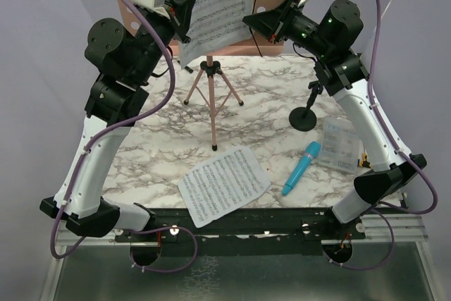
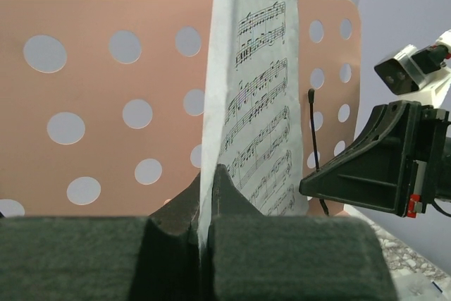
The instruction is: Set up the instrument practice props
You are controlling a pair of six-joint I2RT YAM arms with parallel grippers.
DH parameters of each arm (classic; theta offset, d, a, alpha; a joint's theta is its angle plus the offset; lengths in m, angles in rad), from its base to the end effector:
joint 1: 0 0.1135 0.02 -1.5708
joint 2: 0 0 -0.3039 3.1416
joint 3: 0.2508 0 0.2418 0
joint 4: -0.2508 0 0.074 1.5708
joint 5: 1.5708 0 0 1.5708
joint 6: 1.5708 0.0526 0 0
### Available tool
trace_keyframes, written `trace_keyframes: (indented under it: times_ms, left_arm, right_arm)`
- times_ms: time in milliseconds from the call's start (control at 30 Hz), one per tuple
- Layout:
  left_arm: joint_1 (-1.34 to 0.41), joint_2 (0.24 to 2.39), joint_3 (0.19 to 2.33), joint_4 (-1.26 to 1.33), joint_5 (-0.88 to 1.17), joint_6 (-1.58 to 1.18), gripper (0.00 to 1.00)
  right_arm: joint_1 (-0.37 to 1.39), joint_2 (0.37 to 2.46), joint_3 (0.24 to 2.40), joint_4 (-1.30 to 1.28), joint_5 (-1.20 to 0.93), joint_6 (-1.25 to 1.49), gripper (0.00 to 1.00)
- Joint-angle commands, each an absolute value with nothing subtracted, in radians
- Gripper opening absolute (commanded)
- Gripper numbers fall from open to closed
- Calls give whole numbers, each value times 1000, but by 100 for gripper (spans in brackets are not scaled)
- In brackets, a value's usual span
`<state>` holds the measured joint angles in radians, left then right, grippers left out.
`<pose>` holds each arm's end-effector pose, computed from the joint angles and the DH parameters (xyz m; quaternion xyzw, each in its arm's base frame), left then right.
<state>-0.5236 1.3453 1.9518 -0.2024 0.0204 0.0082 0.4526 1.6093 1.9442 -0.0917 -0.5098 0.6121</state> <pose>0.1958 -0.1143 0.6423 0.1530 0.5292 -0.2181 0.8056 0.3032 0.1760 0.5797 -0.1505 0.6101 0.5207 0.5779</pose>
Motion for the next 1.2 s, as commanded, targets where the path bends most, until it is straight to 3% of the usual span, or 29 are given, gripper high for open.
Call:
trace_keyframes:
  times_ms: [0, 1167]
  left_arm:
    - [-518, 1361, 1988, -181, 46, 4, 0]
    - [-519, 1491, 2070, -128, 218, -86, 0]
  right_arm:
    - [460, 1570, 1922, -42, -534, 581, 0]
    - [461, 1575, 1928, -26, -634, 538, 0]
